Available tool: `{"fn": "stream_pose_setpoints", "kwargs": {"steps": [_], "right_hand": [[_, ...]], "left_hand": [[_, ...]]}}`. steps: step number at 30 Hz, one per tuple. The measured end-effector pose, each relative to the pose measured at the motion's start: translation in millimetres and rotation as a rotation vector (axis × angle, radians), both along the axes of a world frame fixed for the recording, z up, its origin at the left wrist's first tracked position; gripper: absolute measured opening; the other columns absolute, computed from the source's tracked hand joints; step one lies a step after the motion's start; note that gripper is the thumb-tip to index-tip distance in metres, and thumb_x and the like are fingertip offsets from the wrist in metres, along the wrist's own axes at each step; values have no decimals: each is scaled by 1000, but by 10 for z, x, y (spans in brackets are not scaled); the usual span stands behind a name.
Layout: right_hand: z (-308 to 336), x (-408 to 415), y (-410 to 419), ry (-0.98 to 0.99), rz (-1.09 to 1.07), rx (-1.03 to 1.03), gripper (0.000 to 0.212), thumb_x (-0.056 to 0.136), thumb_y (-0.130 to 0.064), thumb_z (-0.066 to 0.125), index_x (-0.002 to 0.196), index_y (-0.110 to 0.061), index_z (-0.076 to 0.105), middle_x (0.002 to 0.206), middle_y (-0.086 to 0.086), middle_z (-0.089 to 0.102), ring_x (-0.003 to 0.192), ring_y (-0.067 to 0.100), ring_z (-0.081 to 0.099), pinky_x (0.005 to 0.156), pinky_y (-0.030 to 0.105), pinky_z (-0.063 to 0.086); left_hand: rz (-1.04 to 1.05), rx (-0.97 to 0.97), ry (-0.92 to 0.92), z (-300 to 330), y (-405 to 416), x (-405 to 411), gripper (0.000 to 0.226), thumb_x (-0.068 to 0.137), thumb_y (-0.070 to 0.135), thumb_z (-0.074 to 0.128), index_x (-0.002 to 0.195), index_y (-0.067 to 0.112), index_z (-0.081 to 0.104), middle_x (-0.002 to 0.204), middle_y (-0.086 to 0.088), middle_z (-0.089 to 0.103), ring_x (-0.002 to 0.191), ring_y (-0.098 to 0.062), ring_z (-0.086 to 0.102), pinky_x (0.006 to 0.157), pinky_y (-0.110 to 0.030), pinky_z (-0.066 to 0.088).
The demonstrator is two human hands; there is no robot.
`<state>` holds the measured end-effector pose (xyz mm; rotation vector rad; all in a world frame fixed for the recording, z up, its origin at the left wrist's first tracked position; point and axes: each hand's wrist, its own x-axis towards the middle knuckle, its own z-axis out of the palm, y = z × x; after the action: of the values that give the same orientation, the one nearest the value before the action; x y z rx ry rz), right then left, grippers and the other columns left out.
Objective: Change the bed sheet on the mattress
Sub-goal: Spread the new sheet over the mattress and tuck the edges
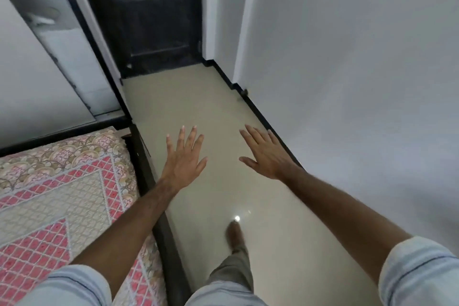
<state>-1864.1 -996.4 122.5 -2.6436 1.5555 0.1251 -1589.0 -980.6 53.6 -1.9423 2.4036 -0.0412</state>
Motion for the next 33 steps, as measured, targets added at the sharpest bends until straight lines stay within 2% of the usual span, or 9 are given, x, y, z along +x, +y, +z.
{"fn": "stream_pose_setpoints", "kwargs": {"steps": [3, 6, 8, 13, 17, 20, 23, 29, 33], "right_hand": [[44, 181, -944, 24, 133, -7, 80, 99, -62, 35, 160, -19, 6, 168, 4, 7, 153, 26, 15, 122, 56, 15], [58, 478, -1958, 77, 264, -35, 80, 99, -61, 35, 160, -18, 7, 168, 5, 7, 153, 27, 15, 123, 54, 14], [67, 723, -2442, 74, 318, -9, 81, 99, -61, 36, 160, -18, 7, 168, 5, 7, 153, 27, 15, 122, 54, 13], [-42, 1672, -3508, 93, 550, 11, 82, 96, -63, 29, 160, -17, 10, 168, 5, 9, 152, 27, 18, 121, 53, 16], [-193, 2706, -4243, 83, 795, 10, 79, 99, -55, 42, 160, -16, 10, 168, 7, 10, 152, 28, 18, 121, 53, 17], [-279, 3463, -4618, 66, 982, 35, 81, 97, -53, 45, 160, -16, 11, 167, 7, 11, 151, 27, 20, 120, 53, 19], [-347, 4216, -4881, 95, 1200, 34, 81, 96, -55, 47, 160, -17, 13, 167, 7, 13, 151, 27, 21, 120, 54, 22], [-460, 5880, -4898, 146, 1616, 36, 82, 93, -56, 48, 158, -13, 23, 164, 10, 22, 147, 31, 32, 116, 56, 31], [-553, 6977, -4584, 143, 1844, 16, 80, 98, -55, 47, 160, -15, 14, 167, 10, 11, 151, 30, 21, 120, 58, 21]], "left_hand": [[113, 23, 13, -24, -600, 87, 73, 100, 57, 30, 160, 16, 22, 169, -12, 7, 155, -41, 6, 116, -73, 11], [248, 26, 11, 9, -1194, 339, 74, 98, 57, 21, 159, 15, 27, 169, -13, 12, 154, -42, 8, 114, -74, 16], [331, 54, 49, 94, -1428, 518, 73, 98, 57, 26, 158, 15, 28, 169, -12, 12, 154, -42, 9, 113, -74, 17], [574, -1, 65, 162, -1849, 1194, 71, 101, 55, 37, 159, 16, 25, 170, -11, 2, 155, -40, 2, 116, -73, 14], [836, 35, 47, 32, -2094, 1771, 71, 102, 57, 22, 159, 17, 23, 170, -12, 4, 155, -41, 4, 116, -71, 15], [1026, 96, 72, -46, -2279, 2072, 71, 101, 56, 15, 161, 18, 13, 170, -11, -3, 155, -40, -4, 118, -70, 9], [1236, 122, 91, -88, -2333, 2247, 76, 97, 58, 4, 161, 17, 11, 170, -11, -1, 155, -40, -1, 118, -70, 8], [1634, 99, 218, -248, -2141, 2650, 73, 103, 60, 18, 162, 20, 1, 169, -6, -15, 154, -35, -17, 120, -68, -1], [1846, 97, 261, -419, -2009, 3104, 74, 103, 61, 18, 162, 21, -1, 168, -6, -17, 153, -36, -18, 119, -69, -3]]}}
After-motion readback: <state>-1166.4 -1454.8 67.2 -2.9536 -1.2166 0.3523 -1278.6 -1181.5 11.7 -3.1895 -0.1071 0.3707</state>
